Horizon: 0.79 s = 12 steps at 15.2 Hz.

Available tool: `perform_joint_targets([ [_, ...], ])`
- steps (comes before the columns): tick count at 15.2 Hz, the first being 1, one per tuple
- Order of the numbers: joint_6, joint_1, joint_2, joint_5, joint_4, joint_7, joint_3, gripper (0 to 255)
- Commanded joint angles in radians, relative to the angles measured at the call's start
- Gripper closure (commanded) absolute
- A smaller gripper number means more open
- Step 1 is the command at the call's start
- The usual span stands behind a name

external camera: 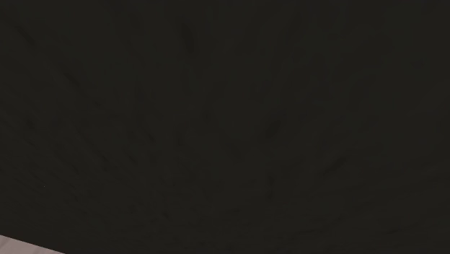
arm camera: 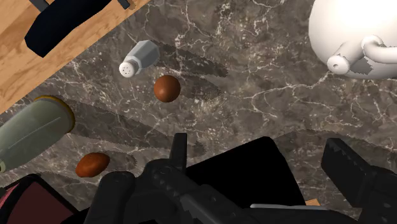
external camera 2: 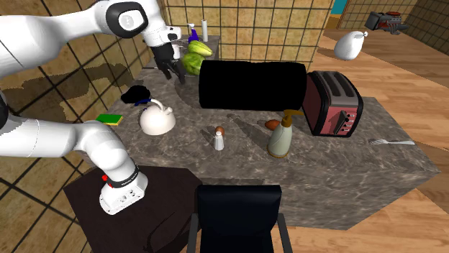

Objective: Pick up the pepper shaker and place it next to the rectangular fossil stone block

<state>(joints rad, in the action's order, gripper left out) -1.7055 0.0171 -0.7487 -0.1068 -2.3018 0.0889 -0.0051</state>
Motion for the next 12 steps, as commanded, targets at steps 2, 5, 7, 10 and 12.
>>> perform_joint_targets([
  [2, -0.019, 0.002, 0.012, -0.007, -0.015, 0.022, -0.017, 0],
  [5, -0.077, 0.009, 0.057, -0.029, -0.053, 0.086, -0.069, 0],
  [7, -0.117, 0.014, 0.093, -0.043, -0.072, 0.129, -0.104, 0],
  [10, -0.178, 0.022, 0.157, -0.061, -0.093, 0.194, -0.154, 0],
  [12, -0.219, 0.026, 0.205, -0.072, -0.101, 0.237, -0.187, 0],
])
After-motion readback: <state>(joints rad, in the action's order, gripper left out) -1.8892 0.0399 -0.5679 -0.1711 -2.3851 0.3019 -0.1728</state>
